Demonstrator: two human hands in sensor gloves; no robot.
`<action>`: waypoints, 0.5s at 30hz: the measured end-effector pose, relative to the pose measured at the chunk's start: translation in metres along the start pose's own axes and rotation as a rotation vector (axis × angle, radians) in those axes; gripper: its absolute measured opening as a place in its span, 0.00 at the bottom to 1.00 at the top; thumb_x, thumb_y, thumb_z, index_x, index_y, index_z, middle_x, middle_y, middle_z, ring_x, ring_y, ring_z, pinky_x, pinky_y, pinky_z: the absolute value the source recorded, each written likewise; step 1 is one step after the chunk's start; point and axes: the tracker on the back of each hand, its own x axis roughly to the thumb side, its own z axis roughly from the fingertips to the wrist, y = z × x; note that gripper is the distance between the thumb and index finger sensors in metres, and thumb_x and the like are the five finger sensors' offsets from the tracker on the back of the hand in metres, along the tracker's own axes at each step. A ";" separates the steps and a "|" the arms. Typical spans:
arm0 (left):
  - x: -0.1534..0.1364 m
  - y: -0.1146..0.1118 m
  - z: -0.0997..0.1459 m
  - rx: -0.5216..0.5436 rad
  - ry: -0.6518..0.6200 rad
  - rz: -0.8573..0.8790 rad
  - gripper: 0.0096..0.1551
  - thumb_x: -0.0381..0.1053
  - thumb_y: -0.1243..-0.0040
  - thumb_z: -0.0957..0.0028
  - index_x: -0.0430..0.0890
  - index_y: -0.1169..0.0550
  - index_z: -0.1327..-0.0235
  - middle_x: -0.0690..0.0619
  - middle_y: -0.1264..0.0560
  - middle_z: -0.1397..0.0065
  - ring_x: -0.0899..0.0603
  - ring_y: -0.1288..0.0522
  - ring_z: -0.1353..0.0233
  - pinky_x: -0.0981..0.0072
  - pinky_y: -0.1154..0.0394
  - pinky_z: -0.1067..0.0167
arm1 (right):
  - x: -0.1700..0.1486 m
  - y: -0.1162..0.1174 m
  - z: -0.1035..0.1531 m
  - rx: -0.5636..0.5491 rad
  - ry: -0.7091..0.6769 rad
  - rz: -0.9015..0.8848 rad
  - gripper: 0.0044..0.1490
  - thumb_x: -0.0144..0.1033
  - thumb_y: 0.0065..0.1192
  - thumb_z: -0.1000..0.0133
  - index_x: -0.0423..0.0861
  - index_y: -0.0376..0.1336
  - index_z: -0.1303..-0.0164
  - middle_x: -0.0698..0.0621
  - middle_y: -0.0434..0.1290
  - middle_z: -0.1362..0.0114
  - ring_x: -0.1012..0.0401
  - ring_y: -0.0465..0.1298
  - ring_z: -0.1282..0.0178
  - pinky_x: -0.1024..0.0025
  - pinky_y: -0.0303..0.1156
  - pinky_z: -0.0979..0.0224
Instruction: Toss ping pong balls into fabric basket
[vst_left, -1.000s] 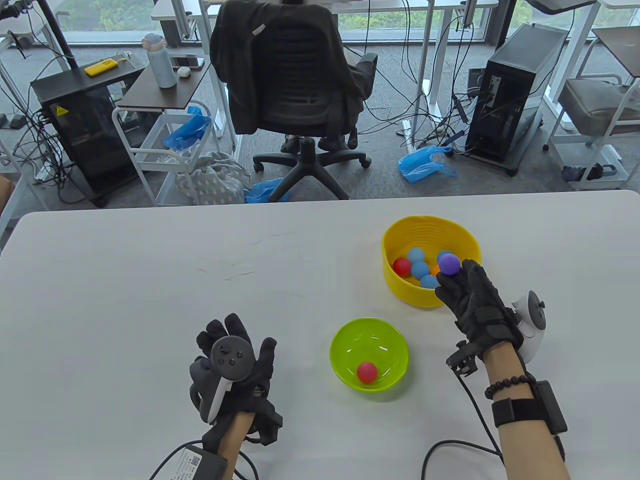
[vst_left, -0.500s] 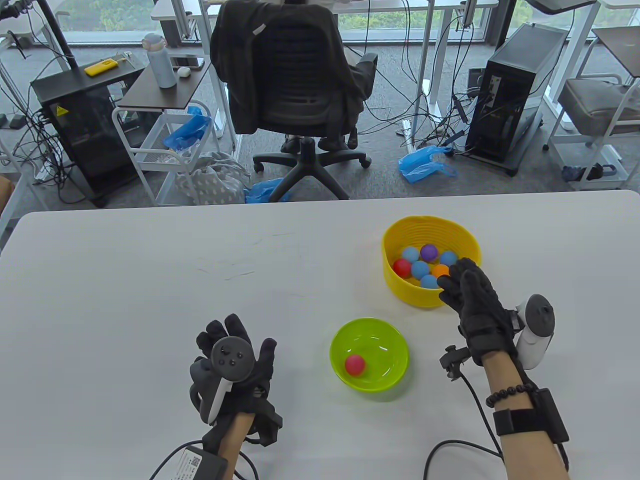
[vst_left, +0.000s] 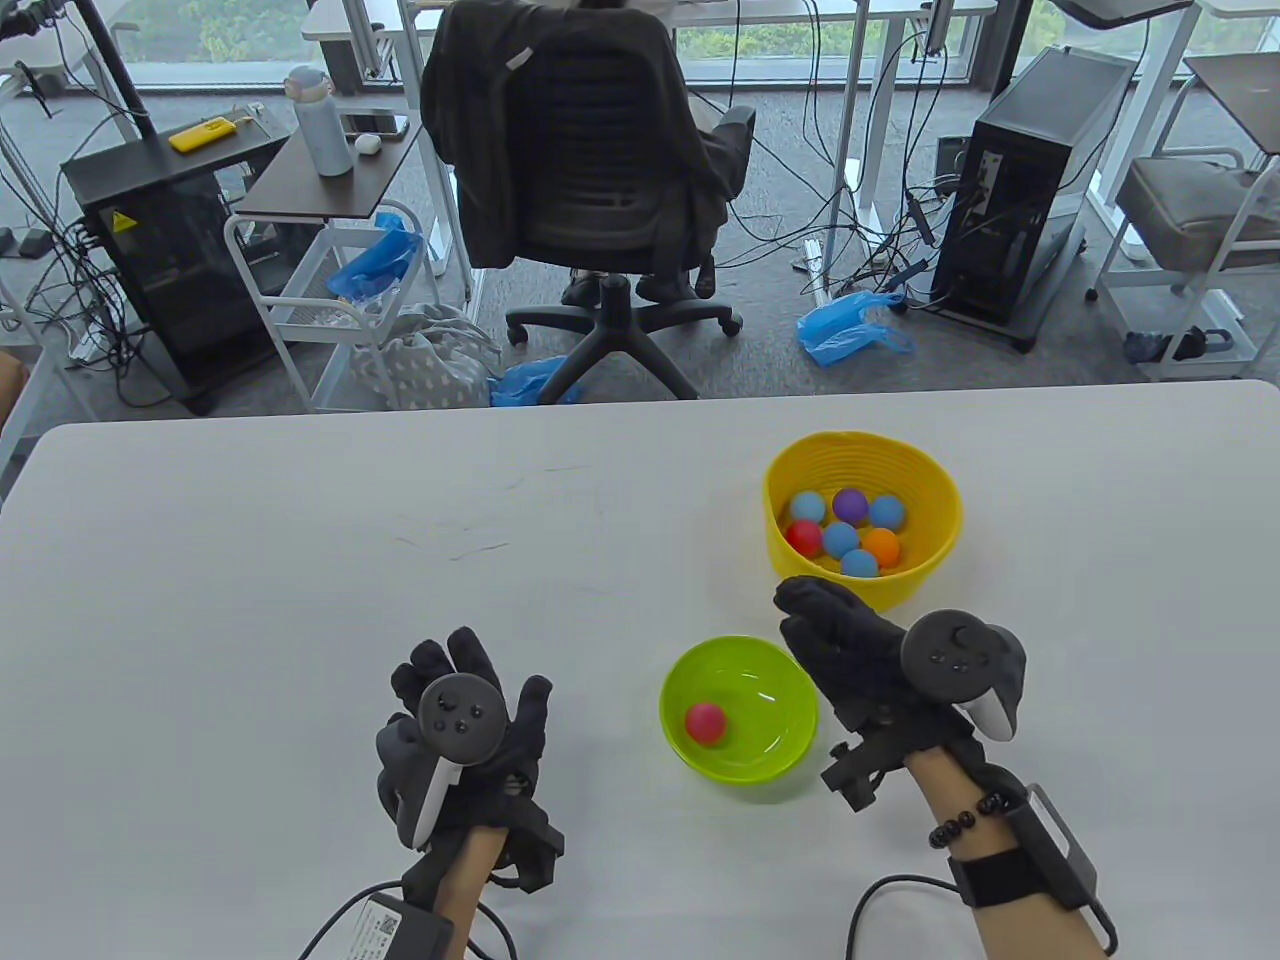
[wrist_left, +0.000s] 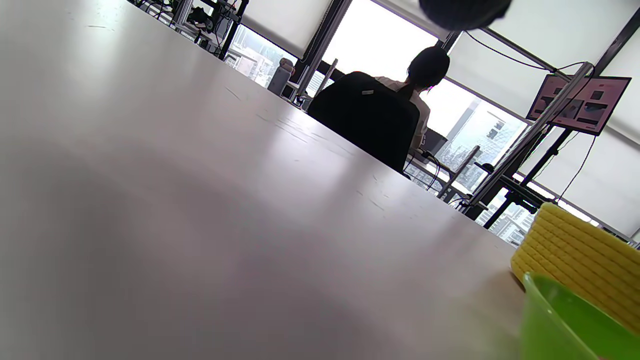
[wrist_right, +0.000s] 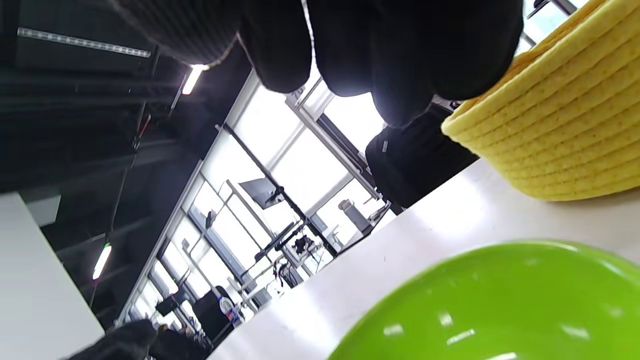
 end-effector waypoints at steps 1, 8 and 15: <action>0.000 0.000 0.000 0.000 0.000 0.001 0.51 0.62 0.50 0.37 0.40 0.59 0.17 0.33 0.68 0.16 0.23 0.70 0.20 0.18 0.66 0.32 | 0.003 0.005 -0.001 0.029 -0.008 0.026 0.34 0.48 0.58 0.38 0.44 0.63 0.24 0.35 0.66 0.20 0.37 0.74 0.31 0.41 0.72 0.31; 0.000 0.000 0.000 -0.002 -0.002 0.002 0.51 0.62 0.50 0.36 0.40 0.59 0.17 0.33 0.68 0.16 0.22 0.70 0.20 0.18 0.66 0.32 | 0.019 0.055 -0.006 0.336 -0.027 0.256 0.33 0.47 0.59 0.38 0.45 0.64 0.25 0.35 0.61 0.16 0.34 0.68 0.25 0.36 0.66 0.26; -0.001 0.000 0.000 -0.001 -0.002 0.005 0.51 0.62 0.50 0.36 0.40 0.59 0.17 0.33 0.68 0.16 0.23 0.70 0.20 0.18 0.66 0.32 | 0.021 0.083 -0.006 0.490 -0.031 0.313 0.32 0.45 0.60 0.38 0.47 0.63 0.24 0.35 0.59 0.15 0.33 0.67 0.24 0.35 0.65 0.25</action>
